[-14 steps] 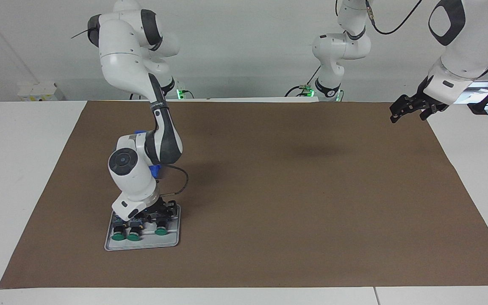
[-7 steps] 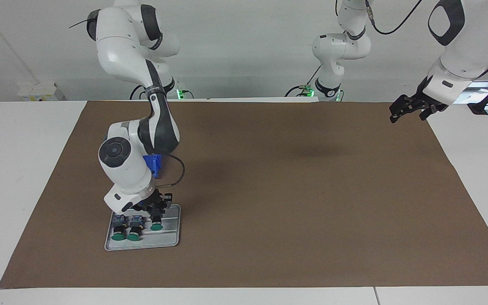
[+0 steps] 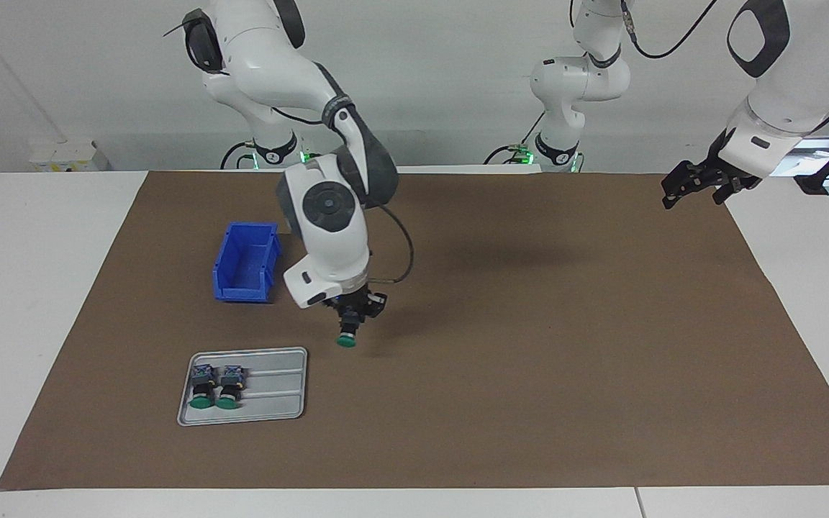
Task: Place and press button with both arms
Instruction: 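Carry the green button with the right gripper to the table center and set it down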
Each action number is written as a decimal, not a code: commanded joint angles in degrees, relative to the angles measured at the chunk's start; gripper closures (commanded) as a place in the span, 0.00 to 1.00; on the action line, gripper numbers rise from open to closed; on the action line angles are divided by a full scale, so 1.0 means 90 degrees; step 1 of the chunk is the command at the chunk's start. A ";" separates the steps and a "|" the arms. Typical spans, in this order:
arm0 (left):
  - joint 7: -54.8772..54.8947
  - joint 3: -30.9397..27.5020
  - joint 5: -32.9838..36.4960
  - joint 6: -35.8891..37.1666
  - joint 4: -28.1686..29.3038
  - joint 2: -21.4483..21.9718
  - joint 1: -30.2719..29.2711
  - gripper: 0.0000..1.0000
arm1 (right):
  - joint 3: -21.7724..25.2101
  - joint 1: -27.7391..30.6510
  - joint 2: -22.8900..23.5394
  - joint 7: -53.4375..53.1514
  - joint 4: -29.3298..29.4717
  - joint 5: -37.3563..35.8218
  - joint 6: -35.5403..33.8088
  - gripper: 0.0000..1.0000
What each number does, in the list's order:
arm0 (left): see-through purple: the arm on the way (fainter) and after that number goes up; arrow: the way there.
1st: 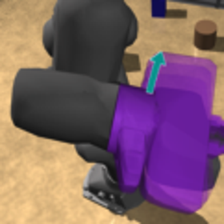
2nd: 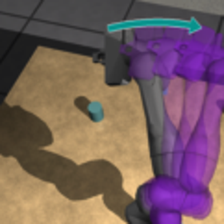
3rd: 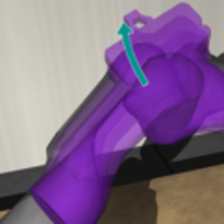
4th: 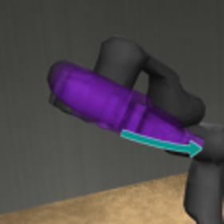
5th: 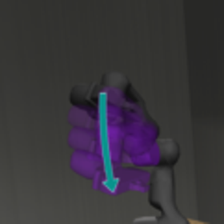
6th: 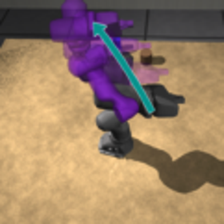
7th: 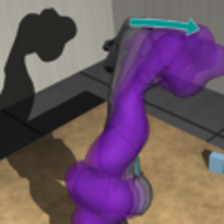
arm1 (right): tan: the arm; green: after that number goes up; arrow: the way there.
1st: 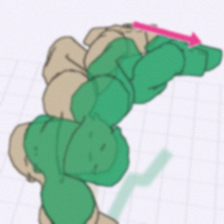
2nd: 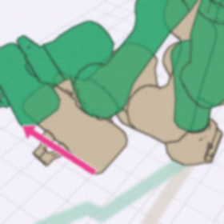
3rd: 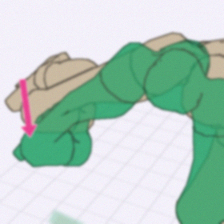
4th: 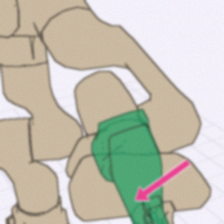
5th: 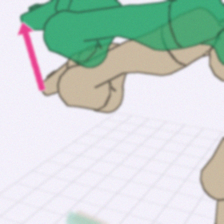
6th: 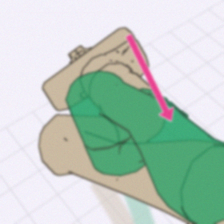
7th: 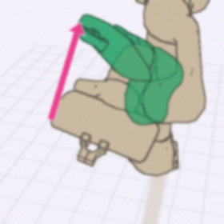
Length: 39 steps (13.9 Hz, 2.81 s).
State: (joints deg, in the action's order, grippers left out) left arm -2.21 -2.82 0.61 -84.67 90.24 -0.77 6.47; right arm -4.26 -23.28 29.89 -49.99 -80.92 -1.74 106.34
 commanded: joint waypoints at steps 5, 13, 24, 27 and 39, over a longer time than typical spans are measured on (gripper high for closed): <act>-0.0008 -0.0019 0.0020 -0.0055 0.0149 0.0145 0.0033 0.00 | -0.0112 -0.0372 -0.0020 -0.2899 -0.0082 0.0047 -0.0390 0.98; -0.0008 -0.0019 0.0020 -0.0025 0.0149 0.0145 0.0033 0.00 | -0.0152 -0.0773 0.0185 -0.7236 -0.0802 0.0642 0.1345 0.94; -0.0008 -0.0019 0.0020 0.0004 0.0149 0.0145 0.0043 0.00 | -0.0152 -0.0929 -0.0157 -0.8138 -0.2005 0.0623 0.2432 0.58; -0.0008 -0.0019 0.0020 0.0004 0.0149 0.0145 0.0033 0.00 | -0.0142 -0.0949 -0.0147 -0.8098 -0.1822 0.0565 0.2365 0.01; -0.0446 -0.0019 0.0020 -0.0064 0.0169 0.0145 0.0063 0.00 | -0.0113 0.0699 -0.1932 -0.5202 -0.1107 0.0486 0.0092 0.01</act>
State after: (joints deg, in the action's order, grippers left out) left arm -3.74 -2.80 0.61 -84.65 90.28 -0.77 6.49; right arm -4.59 -20.39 16.05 -103.47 -89.66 3.02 110.43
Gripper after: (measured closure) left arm 0.000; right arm 0.009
